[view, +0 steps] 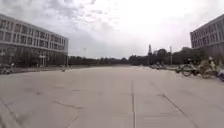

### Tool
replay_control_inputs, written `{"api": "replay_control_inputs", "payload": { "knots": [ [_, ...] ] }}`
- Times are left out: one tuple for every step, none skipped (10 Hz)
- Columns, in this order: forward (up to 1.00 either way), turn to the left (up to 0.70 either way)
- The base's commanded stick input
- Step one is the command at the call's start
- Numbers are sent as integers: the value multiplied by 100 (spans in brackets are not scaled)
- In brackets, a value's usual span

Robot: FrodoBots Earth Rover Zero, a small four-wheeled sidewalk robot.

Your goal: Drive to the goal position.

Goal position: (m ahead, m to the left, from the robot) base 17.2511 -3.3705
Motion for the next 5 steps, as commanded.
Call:
{"api": "replay_control_inputs", "payload": {
  "knots": [
    [70, 0],
    [70, 0],
    [70, 0],
    [70, 0],
    [70, 0]
  ]
}}
